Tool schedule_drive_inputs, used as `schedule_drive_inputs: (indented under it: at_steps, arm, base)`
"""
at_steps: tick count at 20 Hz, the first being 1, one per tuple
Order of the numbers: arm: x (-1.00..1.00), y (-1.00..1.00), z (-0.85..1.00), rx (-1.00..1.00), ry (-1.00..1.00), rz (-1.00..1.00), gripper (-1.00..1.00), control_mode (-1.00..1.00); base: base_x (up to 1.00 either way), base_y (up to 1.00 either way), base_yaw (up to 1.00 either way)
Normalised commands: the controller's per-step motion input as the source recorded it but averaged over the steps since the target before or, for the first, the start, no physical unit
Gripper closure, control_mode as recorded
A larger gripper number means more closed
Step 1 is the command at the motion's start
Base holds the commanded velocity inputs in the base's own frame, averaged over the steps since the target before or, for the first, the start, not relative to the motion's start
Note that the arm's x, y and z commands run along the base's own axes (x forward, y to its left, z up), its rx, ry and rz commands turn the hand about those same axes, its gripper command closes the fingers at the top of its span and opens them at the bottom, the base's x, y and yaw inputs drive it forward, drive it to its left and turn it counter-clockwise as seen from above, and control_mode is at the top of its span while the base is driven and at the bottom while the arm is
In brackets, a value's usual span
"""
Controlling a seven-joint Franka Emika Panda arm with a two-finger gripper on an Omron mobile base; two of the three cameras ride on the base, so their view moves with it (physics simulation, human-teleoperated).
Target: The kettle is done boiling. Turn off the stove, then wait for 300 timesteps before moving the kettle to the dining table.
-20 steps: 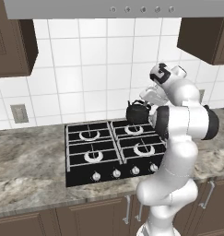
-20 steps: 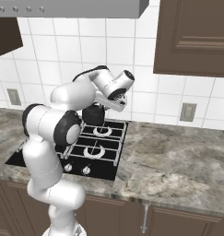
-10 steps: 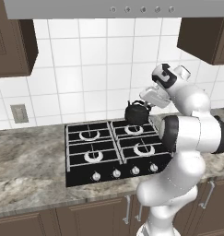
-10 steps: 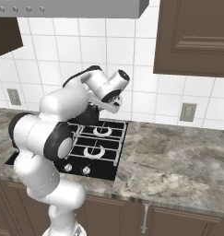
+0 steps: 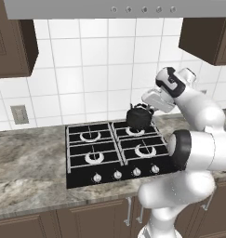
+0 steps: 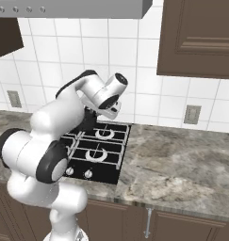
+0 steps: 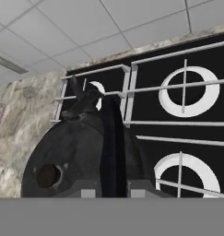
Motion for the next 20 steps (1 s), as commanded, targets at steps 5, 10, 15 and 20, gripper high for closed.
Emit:
schedule_drive_inputs:
  at_steps: [5, 10, 15, 20]
  arm:
    - [-0.37, 0.07, 0.11, 0.0, 0.02, -0.05, 1.0, -1.0]
    - [-0.32, 0.05, 0.14, 0.0, 0.02, -0.05, 1.0, -1.0]
    - [-0.26, 0.01, 0.1, 0.0, 0.0, -0.04, 1.0, -1.0]
    - [-0.23, 0.01, 0.09, 0.0, 0.0, -0.04, 1.0, -1.0]
  base:
    - [0.0, 0.0, 0.0]
    - [0.0, 0.0, 0.0]
    - [0.0, 0.0, 0.0]
    - [0.0, 0.0, 0.0]
